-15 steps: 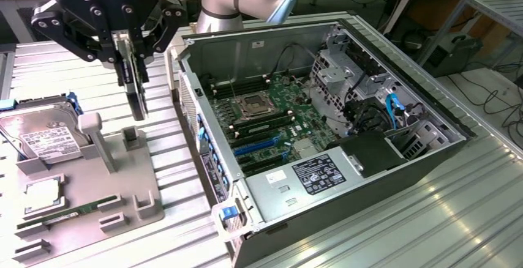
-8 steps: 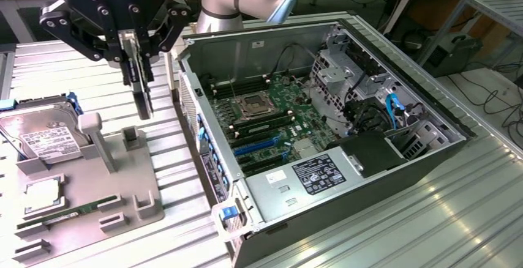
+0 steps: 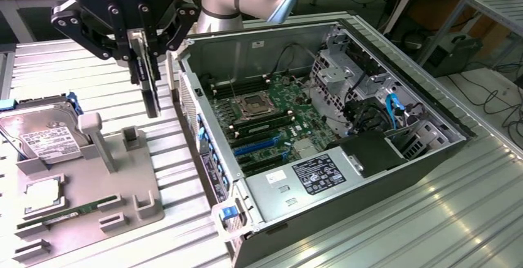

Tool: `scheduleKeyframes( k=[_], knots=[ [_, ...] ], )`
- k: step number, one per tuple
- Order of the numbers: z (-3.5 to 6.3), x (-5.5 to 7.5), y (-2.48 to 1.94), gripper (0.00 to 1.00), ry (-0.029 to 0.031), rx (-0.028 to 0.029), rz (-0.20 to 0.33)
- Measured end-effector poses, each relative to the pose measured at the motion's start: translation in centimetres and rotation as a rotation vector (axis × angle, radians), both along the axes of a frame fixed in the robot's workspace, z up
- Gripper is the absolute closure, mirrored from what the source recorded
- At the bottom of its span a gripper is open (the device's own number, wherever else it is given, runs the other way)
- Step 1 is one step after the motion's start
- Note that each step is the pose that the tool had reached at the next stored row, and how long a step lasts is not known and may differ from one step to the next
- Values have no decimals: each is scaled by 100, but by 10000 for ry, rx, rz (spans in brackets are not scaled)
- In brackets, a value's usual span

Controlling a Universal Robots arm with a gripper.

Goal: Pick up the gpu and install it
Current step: 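Pick up the gpu and move the gpu toward the slot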

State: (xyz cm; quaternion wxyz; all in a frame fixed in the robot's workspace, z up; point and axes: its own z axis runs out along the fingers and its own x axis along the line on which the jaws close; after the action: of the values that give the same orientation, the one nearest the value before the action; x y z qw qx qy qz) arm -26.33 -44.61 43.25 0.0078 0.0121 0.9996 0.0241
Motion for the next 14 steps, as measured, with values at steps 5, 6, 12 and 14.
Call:
scheduleKeyframes(
  k=[5, 6, 12, 14],
  knots=[
    [-1, 62, 0, 72, -1, 1, 0],
    [-1, 71, 0, 72, -1, 1, 0],
    [-1, 118, 0, 72, 0, 1, 0],
    [-1, 140, 0, 72, 0, 1, 0]
  ],
)
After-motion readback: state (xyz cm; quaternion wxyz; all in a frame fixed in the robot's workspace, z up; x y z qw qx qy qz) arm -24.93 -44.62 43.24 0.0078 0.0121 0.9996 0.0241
